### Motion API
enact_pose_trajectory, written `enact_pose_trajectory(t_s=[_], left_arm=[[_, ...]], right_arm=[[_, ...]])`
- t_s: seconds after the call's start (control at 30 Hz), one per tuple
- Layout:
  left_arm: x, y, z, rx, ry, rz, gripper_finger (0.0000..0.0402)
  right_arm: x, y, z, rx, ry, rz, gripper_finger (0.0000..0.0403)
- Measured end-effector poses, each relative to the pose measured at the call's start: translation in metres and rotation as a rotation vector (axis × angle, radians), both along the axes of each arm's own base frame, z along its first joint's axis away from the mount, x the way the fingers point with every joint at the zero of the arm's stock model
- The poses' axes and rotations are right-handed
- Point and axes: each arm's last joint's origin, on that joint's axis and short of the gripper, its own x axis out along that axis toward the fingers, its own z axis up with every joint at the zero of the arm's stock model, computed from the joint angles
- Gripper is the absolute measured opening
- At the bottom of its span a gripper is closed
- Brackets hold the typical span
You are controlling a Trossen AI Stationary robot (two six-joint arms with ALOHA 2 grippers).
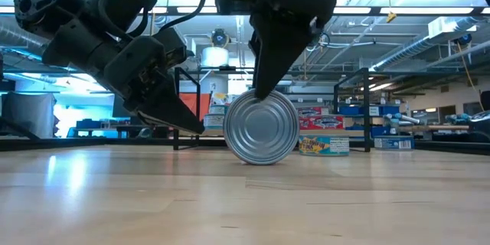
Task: Stack canned seafood by type on shelf
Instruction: Stack the red tuna can on top of the red tuna can on the shelf
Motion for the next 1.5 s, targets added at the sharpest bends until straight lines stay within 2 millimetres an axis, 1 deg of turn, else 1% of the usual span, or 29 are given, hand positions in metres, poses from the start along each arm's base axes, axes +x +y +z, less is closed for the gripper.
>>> enact_pose_trajectory(t_s=[0.17,0.27,0.37,0.53,0.7,0.8,0.87,0.97,1.1,1.27,1.4,1.5], left_arm=[[0.000,0.000,0.000,0.000,0.001,0.000,0.0003],[0.000,0.000,0.000,0.000,-0.002,0.000,0.0003],[0.000,0.000,0.000,0.000,-0.001,0.000,0.0003],[0.000,0.000,0.000,0.000,-0.002,0.000,0.0003],[0.000,0.000,0.000,0.000,-0.001,0.000,0.0003],[0.000,0.000,0.000,0.000,-0.001,0.000,0.0003],[0.000,0.000,0.000,0.000,-0.001,0.000,0.0003],[0.000,0.000,0.000,0.000,-0.002,0.000,0.0003],[0.000,0.000,0.000,0.000,-0.002,0.000,0.0003],[0.000,0.000,0.000,0.004,-0.003,0.006,0.0003],[0.000,0.001,0.000,0.017,-0.006,0.025,0.0003],[0.000,0.001,0.000,0.033,-0.007,0.033,0.0003]], right_arm=[[0.001,0.002,-0.005,-0.003,0.011,0.004,0.0269],[0.002,0.002,-0.005,-0.002,0.006,0.001,0.0250],[0.002,0.001,-0.005,-0.005,0.006,-0.003,0.0218],[0.002,0.002,-0.005,-0.002,0.004,-0.003,0.0152],[0.000,0.001,-0.001,0.005,0.007,-0.003,0.0147],[-0.003,0.000,0.012,-0.013,0.004,-0.011,0.0147],[-0.006,-0.002,0.028,-0.058,-0.021,-0.025,0.0147],[-0.016,-0.005,0.053,-0.155,-0.043,-0.045,0.0149],[-0.038,-0.015,0.086,-0.353,-0.076,-0.100,0.0149],[-0.067,-0.036,0.119,-0.636,-0.103,-0.200,0.0149],[-0.084,-0.057,0.133,-0.768,-0.138,-0.289,0.0149],[-0.097,-0.074,0.127,-0.827,-0.129,-0.361,0.0149]])
